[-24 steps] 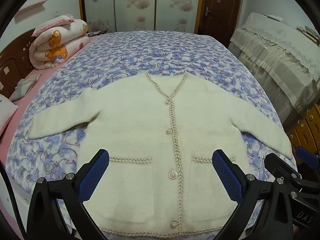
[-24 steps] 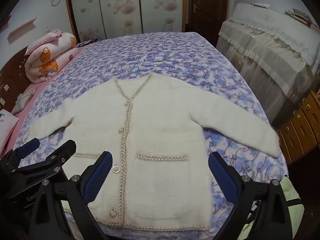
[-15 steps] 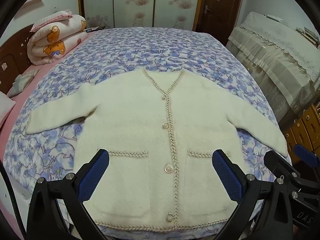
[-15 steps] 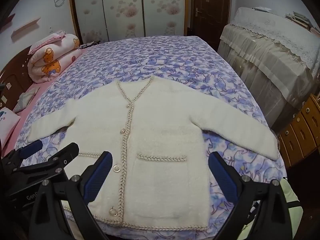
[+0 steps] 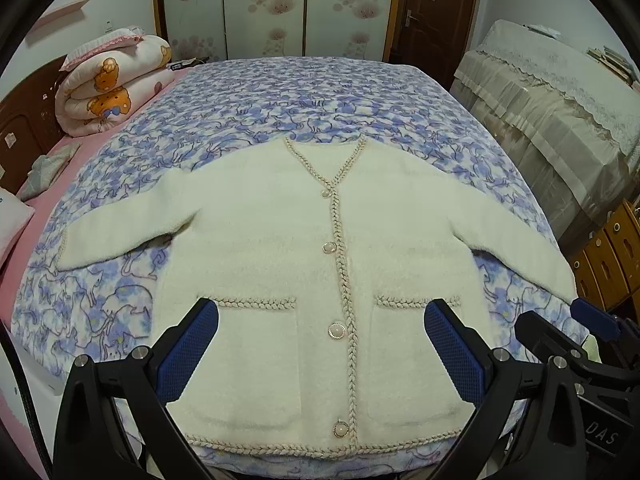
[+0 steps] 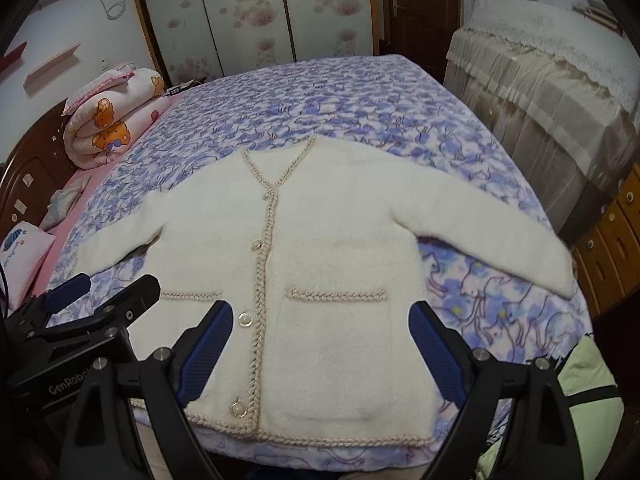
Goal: Fold large clothes
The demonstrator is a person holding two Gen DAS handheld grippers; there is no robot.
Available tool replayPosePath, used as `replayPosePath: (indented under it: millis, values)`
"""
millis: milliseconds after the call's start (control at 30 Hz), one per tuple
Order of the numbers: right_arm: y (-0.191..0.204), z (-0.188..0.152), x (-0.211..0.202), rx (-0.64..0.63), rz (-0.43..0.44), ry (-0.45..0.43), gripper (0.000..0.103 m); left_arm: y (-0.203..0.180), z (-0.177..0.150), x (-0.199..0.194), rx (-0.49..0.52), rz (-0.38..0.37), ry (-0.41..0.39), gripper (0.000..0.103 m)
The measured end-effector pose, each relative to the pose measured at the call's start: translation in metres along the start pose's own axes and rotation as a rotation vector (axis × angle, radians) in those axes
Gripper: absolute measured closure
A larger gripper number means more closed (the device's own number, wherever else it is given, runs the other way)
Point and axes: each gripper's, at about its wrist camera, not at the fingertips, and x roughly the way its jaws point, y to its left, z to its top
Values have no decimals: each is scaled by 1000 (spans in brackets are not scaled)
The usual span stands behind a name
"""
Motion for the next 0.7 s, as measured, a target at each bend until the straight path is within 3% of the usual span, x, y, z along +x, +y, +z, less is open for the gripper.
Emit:
replayPosePath:
  millis: [700]
  values:
    - [-1, -7, 4, 4, 20, 20, 13, 6, -5, 0, -9, 17, 18, 1]
